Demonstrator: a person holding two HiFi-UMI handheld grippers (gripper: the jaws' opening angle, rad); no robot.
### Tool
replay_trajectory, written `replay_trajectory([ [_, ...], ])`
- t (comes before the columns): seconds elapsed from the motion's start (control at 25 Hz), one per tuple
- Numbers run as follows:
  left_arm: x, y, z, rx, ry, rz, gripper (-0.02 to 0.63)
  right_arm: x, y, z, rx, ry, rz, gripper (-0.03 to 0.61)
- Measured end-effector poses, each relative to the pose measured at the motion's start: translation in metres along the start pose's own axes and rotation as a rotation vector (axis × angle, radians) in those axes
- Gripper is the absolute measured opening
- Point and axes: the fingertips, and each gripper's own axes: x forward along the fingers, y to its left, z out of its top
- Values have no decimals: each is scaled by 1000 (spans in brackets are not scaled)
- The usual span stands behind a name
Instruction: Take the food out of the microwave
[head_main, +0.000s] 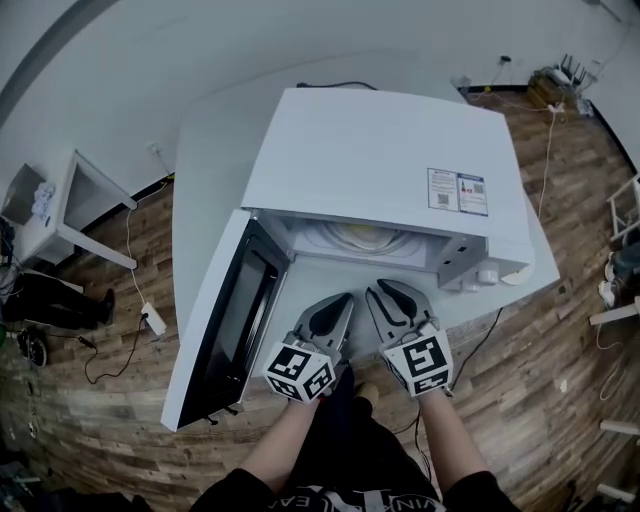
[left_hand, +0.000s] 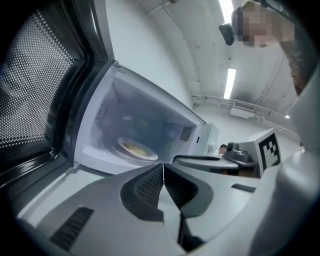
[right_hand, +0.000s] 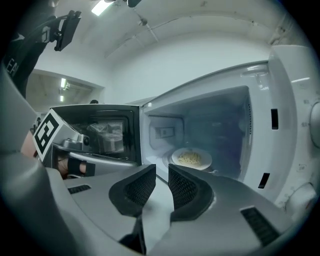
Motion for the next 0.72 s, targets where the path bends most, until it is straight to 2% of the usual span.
replay_trajectory([
  [0.36, 23, 22, 5, -16, 2, 1, 11, 41, -29, 5, -78, 45, -104, 61],
  [0.56, 32, 32, 8, -24, 2, -2, 12, 58, -39, 5, -133, 80, -116, 67],
  [0.72, 36, 39, 7, -33, 5, -2, 11, 71, -42, 3, -169, 109, -106, 99],
])
